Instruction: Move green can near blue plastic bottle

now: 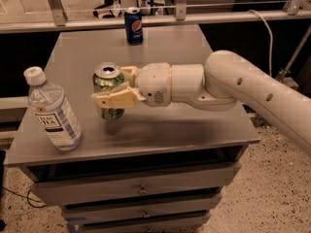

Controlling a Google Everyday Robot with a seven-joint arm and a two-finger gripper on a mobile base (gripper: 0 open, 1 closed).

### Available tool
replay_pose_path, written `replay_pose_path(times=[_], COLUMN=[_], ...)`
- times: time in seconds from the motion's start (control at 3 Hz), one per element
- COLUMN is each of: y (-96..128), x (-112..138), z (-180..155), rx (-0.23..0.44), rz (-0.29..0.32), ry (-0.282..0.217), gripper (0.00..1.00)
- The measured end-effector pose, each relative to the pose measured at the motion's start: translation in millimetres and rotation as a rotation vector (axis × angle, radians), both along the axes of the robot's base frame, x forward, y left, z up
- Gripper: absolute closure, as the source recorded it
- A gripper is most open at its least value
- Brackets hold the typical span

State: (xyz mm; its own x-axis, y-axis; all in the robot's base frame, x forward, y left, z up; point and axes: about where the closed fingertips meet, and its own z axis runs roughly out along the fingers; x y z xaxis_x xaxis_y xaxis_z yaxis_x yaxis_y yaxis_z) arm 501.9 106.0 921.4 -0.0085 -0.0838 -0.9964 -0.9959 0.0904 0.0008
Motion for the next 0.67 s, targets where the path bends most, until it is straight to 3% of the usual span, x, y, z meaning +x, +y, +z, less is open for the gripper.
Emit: replay_pose_path(times=[0.67], y=[21.9], x=[-11.9], z=[-19.5], rx=[-0.02], rz=[0.066], ry=[0.01], gripper=[0.59])
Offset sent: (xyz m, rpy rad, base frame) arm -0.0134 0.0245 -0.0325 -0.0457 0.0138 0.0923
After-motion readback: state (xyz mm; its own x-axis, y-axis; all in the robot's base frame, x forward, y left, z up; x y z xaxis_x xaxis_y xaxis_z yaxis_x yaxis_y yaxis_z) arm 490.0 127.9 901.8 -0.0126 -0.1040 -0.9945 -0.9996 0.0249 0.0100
